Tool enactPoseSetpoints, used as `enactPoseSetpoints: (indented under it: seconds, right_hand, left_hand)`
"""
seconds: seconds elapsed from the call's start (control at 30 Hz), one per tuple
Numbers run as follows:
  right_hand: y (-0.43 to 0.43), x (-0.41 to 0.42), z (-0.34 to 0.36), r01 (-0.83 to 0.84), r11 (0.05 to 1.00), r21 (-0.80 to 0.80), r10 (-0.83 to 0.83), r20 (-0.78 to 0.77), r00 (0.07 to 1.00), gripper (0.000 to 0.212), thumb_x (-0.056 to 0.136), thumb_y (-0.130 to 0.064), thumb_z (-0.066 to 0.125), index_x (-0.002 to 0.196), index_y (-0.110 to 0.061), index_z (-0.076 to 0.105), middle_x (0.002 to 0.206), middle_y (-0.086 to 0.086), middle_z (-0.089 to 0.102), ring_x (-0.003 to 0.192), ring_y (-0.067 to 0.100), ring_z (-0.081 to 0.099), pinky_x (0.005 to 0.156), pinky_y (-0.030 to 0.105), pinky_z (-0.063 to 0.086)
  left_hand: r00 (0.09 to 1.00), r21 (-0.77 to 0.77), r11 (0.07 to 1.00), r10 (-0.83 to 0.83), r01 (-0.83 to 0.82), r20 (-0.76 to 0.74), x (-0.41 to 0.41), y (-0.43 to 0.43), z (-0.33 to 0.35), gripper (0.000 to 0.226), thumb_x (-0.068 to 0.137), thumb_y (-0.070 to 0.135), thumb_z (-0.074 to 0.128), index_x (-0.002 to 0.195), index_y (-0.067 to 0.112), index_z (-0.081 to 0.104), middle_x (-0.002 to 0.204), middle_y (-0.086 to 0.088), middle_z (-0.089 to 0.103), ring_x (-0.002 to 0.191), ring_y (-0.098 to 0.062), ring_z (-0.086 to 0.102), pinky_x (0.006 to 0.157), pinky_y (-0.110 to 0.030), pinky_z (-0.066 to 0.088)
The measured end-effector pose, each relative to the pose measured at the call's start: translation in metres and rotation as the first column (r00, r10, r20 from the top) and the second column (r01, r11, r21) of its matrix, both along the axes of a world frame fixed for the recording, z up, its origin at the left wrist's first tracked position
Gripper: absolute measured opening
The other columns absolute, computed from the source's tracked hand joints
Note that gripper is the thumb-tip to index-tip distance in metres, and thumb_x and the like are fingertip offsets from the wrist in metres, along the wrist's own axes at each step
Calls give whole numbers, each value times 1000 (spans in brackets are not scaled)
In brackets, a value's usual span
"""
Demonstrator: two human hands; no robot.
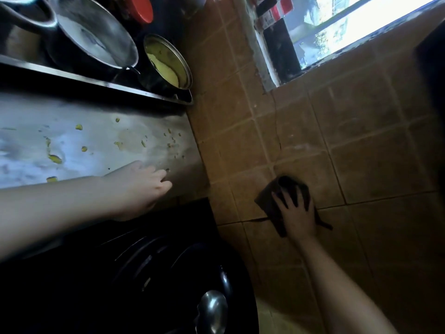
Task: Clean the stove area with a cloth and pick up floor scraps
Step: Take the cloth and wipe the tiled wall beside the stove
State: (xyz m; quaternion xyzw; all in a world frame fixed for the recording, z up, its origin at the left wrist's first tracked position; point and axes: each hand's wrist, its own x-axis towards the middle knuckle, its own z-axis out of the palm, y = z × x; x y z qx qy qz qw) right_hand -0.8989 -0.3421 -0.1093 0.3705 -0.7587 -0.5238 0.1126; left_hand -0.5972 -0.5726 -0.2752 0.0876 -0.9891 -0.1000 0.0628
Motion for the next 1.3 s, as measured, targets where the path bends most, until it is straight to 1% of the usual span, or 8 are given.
enactPoseSetpoints:
  seconds: [0.07, 0.23, 0.53, 0.67, 0.83, 1.0, 1.13, 1.3]
  right_hand:
    - [23, 4, 0, 35, 999, -4, -35, -7, 999, 94, 84, -38, 63, 148, -36, -7, 159, -2, -3, 145, 35, -7, 111, 60, 12]
    - [77, 17, -1, 35, 998, -60, -36, -30, 999, 74, 92, -32, 48, 149, -34, 1, 159, -1, 7, 145, 34, 0, 112, 59, 12]
    - [177, 36, 15, 198, 978, -61, -201, -58, 978, 101, 84, -39, 64, 144, -34, -18, 160, 2, 1, 145, 35, -5, 113, 55, 9]
    - [196, 45, 18, 194, 974, -115, -203, -79, 976, 107, 75, -37, 75, 143, -35, -8, 159, 5, 10, 145, 38, 6, 112, 59, 13]
    - [147, 31, 31, 155, 977, -149, -172, -107, 979, 107, 77, -33, 71, 147, -30, -10, 160, 5, 1, 144, 37, 1, 113, 55, 9]
    - [55, 13, 51, -13, 969, -245, -22, -139, 990, 77, 90, -28, 57, 150, -26, 9, 159, 7, 9, 143, 40, 6, 113, 58, 10]
    - [-18, 0, 69, -47, 949, -310, 8, -128, 992, 77, 91, -33, 55, 150, -28, 7, 159, 5, 1, 143, 40, -1, 112, 61, 10]
    - [-60, -4, 82, -38, 942, -335, 0, -112, 994, 79, 91, -38, 54, 149, -31, 1, 159, 2, -8, 144, 38, -7, 113, 60, 5]
  left_hand:
    - [1000, -21, 1000, -2, 3, 31, 4, 7, -5, 33, 96, 35, 34, 126, 21, 37, 127, -2, 44, 117, -21, 48, 86, -32, 37]
    - [998, -56, 998, -9, 12, 58, 8, 24, -7, 33, 95, 32, 36, 127, 23, 34, 126, 0, 43, 114, -19, 48, 83, -30, 37]
    - [993, -88, 996, -33, 23, -112, -14, 53, 25, 30, 95, 35, 29, 120, 22, 39, 115, -1, 47, 107, -21, 52, 77, -31, 36]
    - [989, -55, 998, -43, 36, -143, -31, 50, 58, 31, 98, 39, 30, 120, 21, 41, 116, -3, 48, 107, -23, 53, 82, -34, 41]
    - [952, -30, 999, -29, 21, -305, -57, 45, 105, 34, 98, 38, 30, 118, 16, 47, 115, -7, 51, 105, -27, 54, 81, -38, 43]
    - [957, 96, 994, -29, 59, -287, -66, 47, 134, 36, 98, 35, 34, 128, 16, 44, 123, -9, 48, 111, -28, 51, 84, -38, 40]
    - [942, 109, 991, -40, 80, -333, -62, 37, 140, 37, 98, 29, 44, 132, 17, 38, 123, -8, 46, 111, -26, 50, 81, -36, 39]
    - [957, 152, 987, -7, 53, -291, -46, 12, 119, 24, 97, 27, 42, 119, 19, 43, 113, -5, 47, 103, -24, 52, 78, -35, 38]
